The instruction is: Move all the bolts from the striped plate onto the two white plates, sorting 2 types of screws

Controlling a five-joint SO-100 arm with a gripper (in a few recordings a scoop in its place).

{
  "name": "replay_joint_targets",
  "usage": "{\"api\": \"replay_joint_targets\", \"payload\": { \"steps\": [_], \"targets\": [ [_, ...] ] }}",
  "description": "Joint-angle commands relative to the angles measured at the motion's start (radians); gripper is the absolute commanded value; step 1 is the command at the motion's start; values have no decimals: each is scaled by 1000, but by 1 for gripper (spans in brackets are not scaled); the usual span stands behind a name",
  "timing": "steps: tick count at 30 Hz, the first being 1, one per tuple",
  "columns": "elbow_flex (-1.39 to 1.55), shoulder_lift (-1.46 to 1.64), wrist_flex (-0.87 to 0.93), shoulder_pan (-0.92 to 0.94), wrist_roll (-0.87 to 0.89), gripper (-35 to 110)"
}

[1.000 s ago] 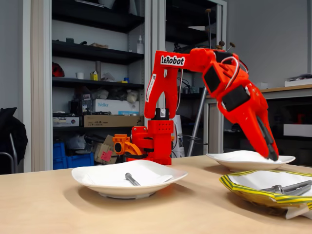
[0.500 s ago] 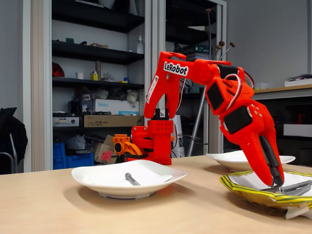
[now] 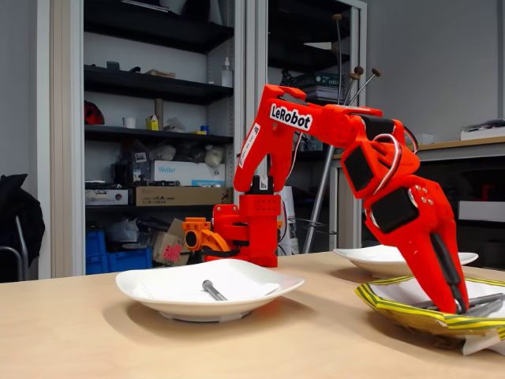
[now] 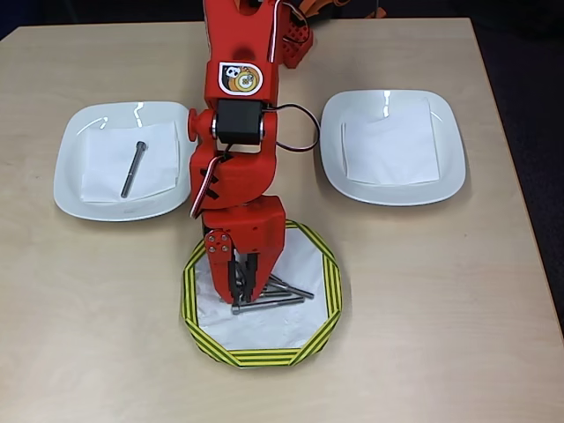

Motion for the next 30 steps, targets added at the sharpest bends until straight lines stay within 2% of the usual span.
{"api": "replay_joint_targets", "payload": {
  "steps": [1, 7, 15, 20, 25, 30],
  "targets": [
    [-17, 8, -3, 12, 5, 0],
    [-41, 12, 35, 15, -18, 0],
    [-242, 49, 281, 11, -77, 0],
    [-293, 95, 368, -20, -61, 0],
    [-207, 216, 434, -121, 80, 0],
    [-118, 345, 551, -318, 419, 0]
  ]
}}
